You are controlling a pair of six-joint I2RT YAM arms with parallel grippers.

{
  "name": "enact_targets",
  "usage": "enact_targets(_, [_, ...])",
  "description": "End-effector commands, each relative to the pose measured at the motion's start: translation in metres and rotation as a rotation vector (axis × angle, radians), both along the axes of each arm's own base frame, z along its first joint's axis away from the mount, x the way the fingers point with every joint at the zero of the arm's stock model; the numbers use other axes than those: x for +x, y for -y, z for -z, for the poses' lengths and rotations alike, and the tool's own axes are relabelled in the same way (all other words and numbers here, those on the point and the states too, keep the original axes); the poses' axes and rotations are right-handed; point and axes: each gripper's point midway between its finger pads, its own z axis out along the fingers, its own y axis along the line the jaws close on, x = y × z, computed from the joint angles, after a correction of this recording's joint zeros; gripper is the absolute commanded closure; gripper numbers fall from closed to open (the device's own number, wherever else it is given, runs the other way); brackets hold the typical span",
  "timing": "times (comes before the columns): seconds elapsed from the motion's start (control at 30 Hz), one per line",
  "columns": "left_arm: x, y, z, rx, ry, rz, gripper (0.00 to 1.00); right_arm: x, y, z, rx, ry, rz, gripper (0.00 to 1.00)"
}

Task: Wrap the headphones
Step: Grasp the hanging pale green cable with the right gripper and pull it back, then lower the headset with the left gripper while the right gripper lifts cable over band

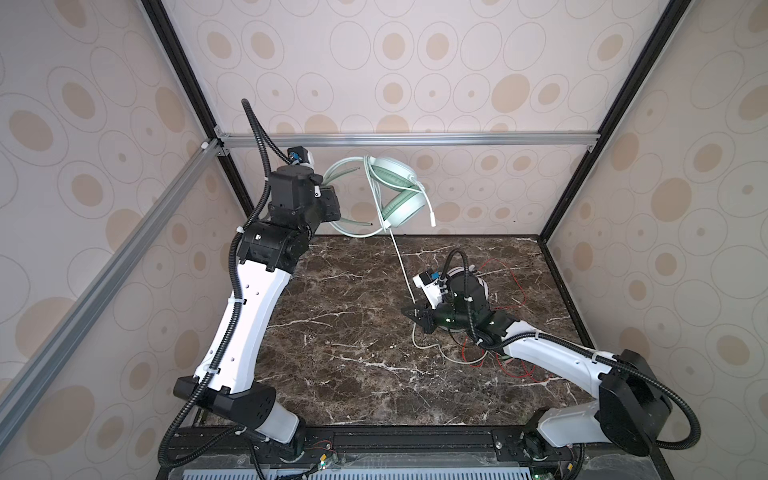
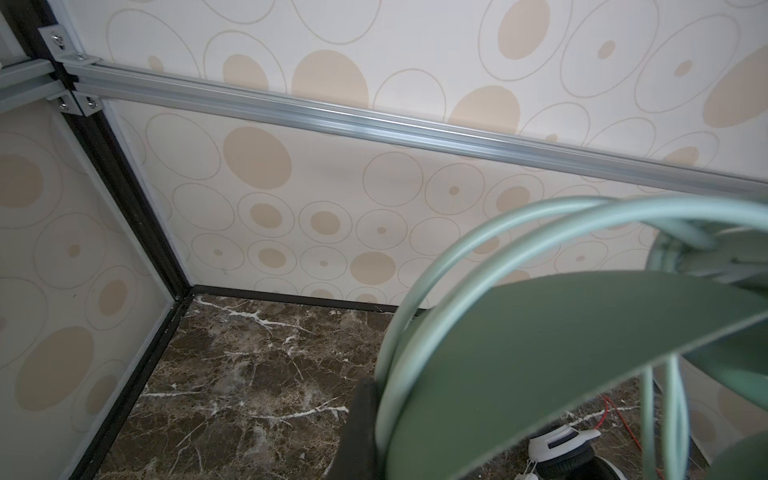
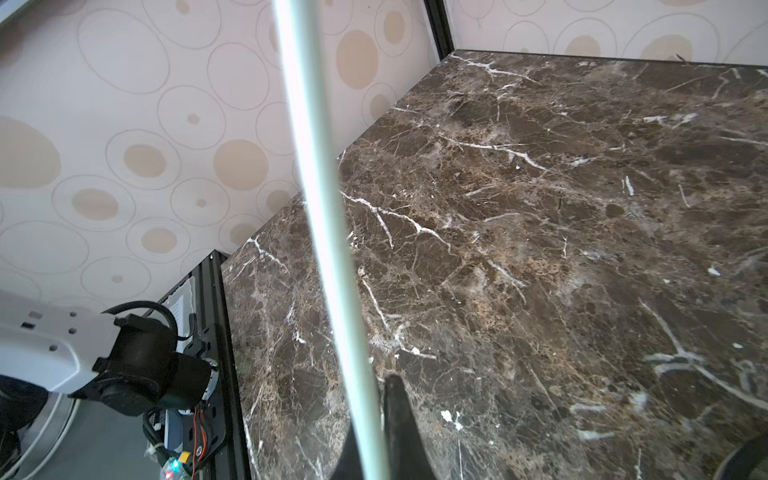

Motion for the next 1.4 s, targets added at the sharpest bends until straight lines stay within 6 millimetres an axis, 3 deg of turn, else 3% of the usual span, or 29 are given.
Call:
enact_targets(0.0, [0.000, -0.021, -0.051, -0.095, 0.181, -0.086, 1.00, -0.021, 0.004, 0.026, -0.118, -0.037, -0.025, 1.00])
enact_targets(0.6, [0.005, -0.044, -0.003, -0.079, 0.126, -0.177, 1.00, -0.065, -0.019, -0.010, -0.193, 0.070, -0.133, 1.00])
enact_targets(0.93, [0.003, -0.054, 0.013, -0.095, 0.079, -0.220, 1.00, -0.088, -0.056, -0.030, -0.145, 0.104, -0.214, 1.00])
enact_targets(1.17, [0.003, -0.057, 0.021, -0.088, 0.067, -0.228, 1.00, -0.097, -0.059, -0.042, -0.141, 0.131, -0.233, 1.00])
enact_targets(1.37, [0.000, -0.064, 0.034, -0.019, 0.043, -0.251, 1.00, -0.094, -0.051, -0.071, -0.197, 0.214, -0.224, 1.00])
